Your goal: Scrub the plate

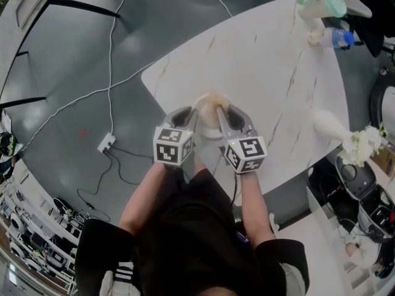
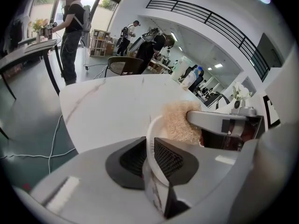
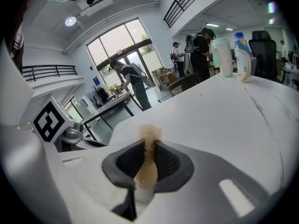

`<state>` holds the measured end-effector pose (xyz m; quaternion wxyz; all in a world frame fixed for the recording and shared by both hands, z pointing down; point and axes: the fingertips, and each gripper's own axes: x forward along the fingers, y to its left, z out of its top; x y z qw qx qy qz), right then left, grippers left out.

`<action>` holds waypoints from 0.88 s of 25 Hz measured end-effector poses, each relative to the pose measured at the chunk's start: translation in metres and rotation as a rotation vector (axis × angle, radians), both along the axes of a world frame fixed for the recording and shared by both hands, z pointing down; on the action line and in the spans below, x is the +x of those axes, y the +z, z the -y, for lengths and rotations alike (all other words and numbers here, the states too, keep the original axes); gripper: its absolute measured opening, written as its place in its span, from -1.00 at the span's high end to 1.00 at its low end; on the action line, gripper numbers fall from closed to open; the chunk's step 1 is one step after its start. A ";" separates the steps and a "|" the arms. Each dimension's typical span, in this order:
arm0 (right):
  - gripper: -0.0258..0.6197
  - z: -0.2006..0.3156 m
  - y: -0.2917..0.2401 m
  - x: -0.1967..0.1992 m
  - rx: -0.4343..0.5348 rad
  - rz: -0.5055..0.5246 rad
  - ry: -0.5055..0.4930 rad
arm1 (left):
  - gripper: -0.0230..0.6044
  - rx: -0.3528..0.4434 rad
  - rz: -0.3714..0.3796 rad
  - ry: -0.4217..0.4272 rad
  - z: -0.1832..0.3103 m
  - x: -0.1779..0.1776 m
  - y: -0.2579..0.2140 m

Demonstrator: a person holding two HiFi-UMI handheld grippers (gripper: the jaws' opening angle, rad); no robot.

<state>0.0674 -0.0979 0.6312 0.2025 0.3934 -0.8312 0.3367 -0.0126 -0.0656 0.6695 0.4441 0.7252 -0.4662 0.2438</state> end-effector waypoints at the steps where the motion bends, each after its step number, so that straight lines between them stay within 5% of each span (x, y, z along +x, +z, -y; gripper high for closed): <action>1: 0.77 0.001 0.000 0.003 0.001 -0.002 0.006 | 0.74 0.001 0.002 0.000 0.000 0.000 0.000; 22: 0.77 0.009 -0.002 0.057 0.018 -0.063 0.099 | 0.74 0.000 0.005 -0.024 0.000 0.001 0.000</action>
